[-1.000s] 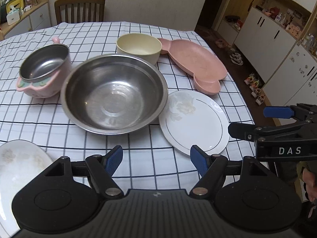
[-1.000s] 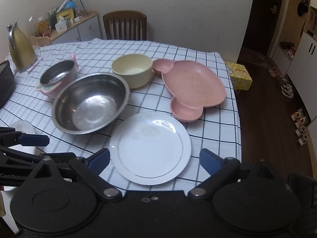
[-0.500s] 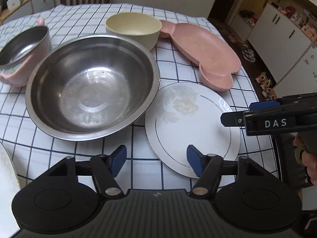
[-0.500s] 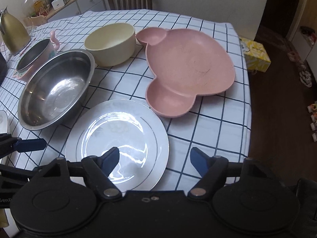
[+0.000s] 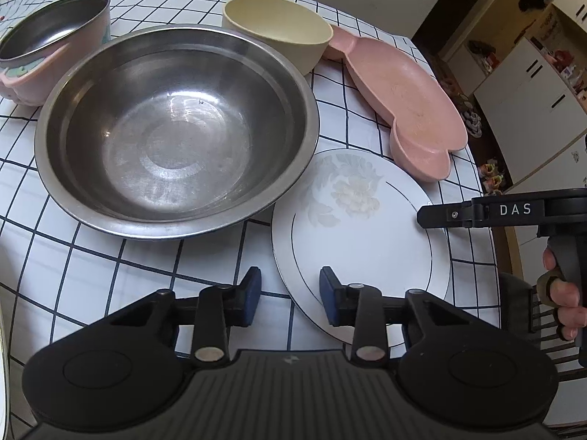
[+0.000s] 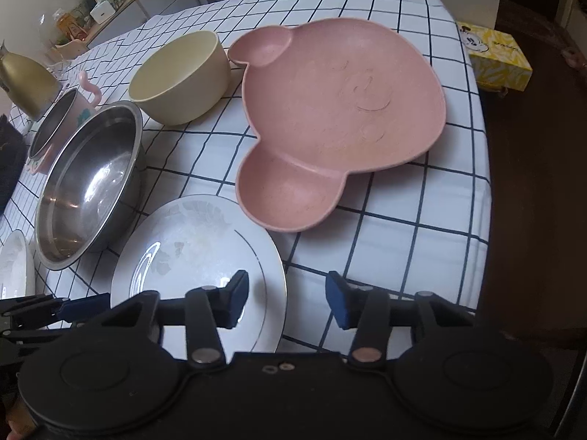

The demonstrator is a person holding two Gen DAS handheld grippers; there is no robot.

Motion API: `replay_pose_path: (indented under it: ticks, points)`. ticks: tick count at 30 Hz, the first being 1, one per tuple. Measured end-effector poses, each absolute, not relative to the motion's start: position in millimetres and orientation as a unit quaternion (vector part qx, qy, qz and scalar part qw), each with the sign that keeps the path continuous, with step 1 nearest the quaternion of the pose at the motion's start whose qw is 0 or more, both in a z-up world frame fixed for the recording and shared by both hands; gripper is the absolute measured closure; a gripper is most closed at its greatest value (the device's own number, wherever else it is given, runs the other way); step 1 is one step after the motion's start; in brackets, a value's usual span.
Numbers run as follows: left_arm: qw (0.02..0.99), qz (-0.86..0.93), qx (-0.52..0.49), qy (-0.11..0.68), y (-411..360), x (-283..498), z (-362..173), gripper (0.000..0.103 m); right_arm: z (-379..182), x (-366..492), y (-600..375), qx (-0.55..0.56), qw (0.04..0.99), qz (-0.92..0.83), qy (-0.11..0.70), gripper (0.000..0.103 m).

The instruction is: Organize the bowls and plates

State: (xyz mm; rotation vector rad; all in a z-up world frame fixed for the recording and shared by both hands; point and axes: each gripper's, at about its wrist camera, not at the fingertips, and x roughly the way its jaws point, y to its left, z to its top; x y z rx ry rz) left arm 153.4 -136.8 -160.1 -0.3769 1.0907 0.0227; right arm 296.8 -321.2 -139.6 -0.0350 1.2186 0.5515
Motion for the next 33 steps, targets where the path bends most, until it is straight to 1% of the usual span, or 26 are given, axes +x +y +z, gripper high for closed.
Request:
replay_pose_path:
  ticks: [2, 3, 4, 6, 8, 9, 11, 21, 33]
  points:
    - [0.834, 0.007, -0.194, 0.517, -135, 153, -161, 0.078, -140, 299, -323, -0.008, 0.782, 0.261, 0.566, 0.065]
    - [0.832, 0.004, -0.203, 0.516, -134, 153, -161, 0.079, -141, 302, -324, -0.002, 0.778, 0.267, 0.569, 0.068]
    - [0.831, 0.006, -0.207, 0.516, -134, 153, -160, 0.079, -142, 303, -325, 0.004, 0.774, 0.271, 0.572, 0.073]
    - [0.828, 0.008, -0.217, 0.517, -131, 154, -162, 0.081, -142, 304, -326, 0.009, 0.770, 0.277, 0.575, 0.077]
    - [0.825, 0.012, -0.226, 0.518, -126, 155, -164, 0.089, -143, 305, -326, 0.011, 0.767, 0.281, 0.576, 0.082]
    - [0.824, 0.011, -0.230, 0.518, -124, 154, -165, 0.089, -144, 306, -326, 0.013, 0.766, 0.283, 0.577, 0.083]
    - [0.824, 0.008, -0.236, 0.515, -121, 153, -166, 0.090, -145, 306, -327, 0.019, 0.762, 0.288, 0.580, 0.090]
    - [0.820, -0.002, -0.246, 0.517, -118, 147, -166, 0.092, -145, 295, -337, 0.036, 0.764, 0.290, 0.575, 0.092]
    - [0.816, -0.019, -0.252, 0.520, -115, 125, -160, 0.092, -139, 257, -347, 0.068, 0.773, 0.266, 0.573, 0.093]
